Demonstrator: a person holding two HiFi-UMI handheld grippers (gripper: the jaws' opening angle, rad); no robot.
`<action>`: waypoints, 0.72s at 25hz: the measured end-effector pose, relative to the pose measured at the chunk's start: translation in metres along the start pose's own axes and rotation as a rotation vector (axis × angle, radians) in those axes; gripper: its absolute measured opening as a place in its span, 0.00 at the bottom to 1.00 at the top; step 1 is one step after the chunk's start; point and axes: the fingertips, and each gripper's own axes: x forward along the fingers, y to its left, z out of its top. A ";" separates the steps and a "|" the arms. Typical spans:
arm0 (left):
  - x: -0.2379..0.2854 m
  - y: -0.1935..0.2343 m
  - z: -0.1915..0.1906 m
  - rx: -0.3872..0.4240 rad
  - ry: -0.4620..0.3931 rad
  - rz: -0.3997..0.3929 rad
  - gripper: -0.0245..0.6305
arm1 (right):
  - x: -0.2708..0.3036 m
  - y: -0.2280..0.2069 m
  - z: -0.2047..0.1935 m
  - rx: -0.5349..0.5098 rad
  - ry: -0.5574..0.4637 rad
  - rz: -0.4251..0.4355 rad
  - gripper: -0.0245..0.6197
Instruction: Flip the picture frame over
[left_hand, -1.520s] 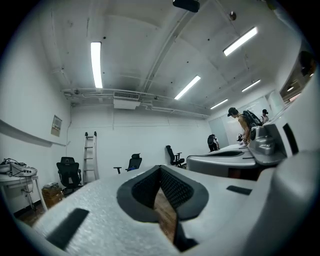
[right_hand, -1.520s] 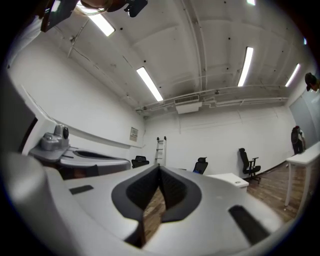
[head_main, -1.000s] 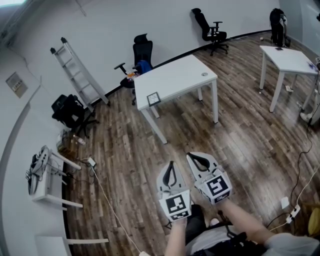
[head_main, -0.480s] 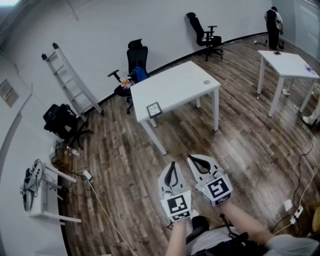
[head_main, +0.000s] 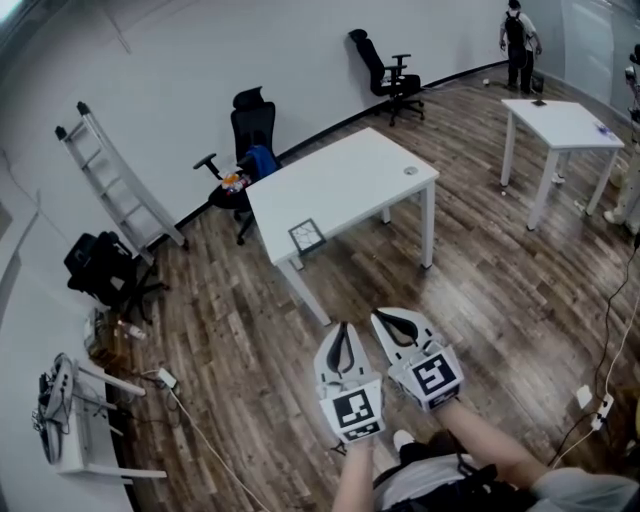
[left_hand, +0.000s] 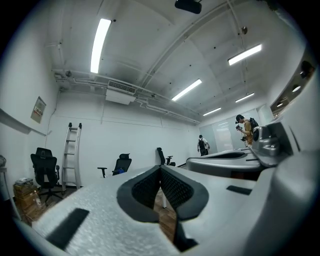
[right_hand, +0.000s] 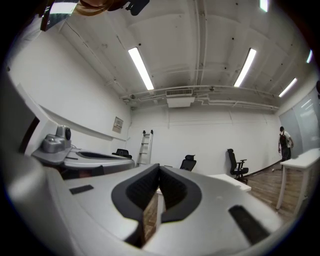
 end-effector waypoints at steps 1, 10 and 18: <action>0.002 0.005 -0.001 -0.010 -0.004 -0.002 0.04 | 0.005 0.001 0.000 0.010 0.005 -0.007 0.05; 0.016 0.040 -0.017 -0.049 0.007 0.028 0.04 | 0.042 0.010 -0.015 -0.028 0.034 0.022 0.05; 0.081 0.085 -0.026 -0.047 0.019 0.079 0.04 | 0.121 -0.013 -0.026 -0.013 0.030 0.074 0.05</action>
